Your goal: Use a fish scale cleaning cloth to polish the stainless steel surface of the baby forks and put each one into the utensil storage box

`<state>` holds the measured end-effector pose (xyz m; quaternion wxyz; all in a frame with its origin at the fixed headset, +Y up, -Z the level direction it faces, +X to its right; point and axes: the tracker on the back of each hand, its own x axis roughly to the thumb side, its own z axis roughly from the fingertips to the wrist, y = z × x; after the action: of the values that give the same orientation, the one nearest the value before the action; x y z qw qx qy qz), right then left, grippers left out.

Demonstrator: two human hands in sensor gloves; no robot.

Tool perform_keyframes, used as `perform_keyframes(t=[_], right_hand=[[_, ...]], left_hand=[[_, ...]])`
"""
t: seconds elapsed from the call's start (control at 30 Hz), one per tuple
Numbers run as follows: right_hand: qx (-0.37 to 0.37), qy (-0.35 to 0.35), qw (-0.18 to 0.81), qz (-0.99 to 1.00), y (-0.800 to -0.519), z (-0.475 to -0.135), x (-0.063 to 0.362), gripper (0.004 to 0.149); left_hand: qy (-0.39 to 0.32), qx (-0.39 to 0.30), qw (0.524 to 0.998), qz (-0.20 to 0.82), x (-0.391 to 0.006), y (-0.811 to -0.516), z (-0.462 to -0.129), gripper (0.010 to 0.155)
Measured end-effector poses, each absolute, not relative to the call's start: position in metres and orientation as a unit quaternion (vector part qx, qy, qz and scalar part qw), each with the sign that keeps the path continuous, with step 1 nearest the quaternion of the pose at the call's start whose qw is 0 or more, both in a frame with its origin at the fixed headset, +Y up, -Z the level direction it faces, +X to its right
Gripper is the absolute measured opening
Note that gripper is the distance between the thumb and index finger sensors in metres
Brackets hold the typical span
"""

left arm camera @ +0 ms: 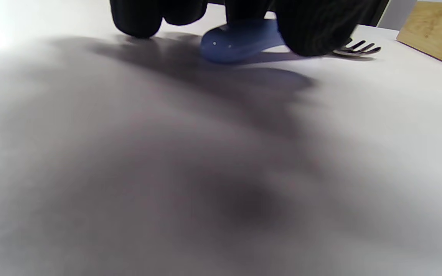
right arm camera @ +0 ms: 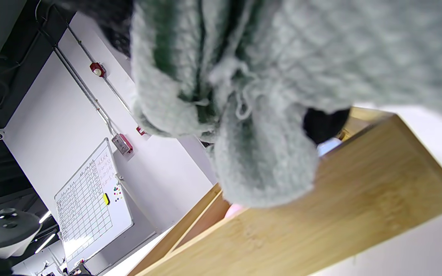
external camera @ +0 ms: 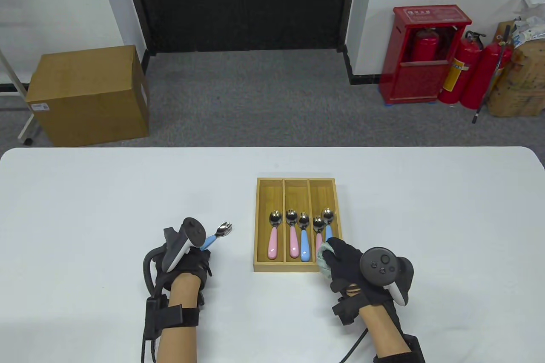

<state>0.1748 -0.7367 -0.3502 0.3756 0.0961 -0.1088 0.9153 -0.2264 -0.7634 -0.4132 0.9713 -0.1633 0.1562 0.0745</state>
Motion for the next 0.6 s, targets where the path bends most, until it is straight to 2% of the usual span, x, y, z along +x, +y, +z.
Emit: perform_keyframes(t=[0.13, 0.3, 0.6], right_hand=[[0.1, -0.098, 0.376, 0.916, -0.741, -0.347, 0.172, 0.045], [0.108, -0.092, 0.376, 0.916, -0.742, -0.348, 0.166, 0.046], [0.107, -0.09, 0.392, 0.909, -0.743, -0.348, 0.167, 0.046]], left_hand=[[0.175, -0.178, 0.966, 0.067, -0.226, -0.763, -0.42, 0.067], [0.173, -0.152, 0.972, 0.046, -0.223, -0.764, -0.424, 0.058], [0.116, -0.138, 0.982, 0.053, -0.223, -0.767, -0.411, 0.056]])
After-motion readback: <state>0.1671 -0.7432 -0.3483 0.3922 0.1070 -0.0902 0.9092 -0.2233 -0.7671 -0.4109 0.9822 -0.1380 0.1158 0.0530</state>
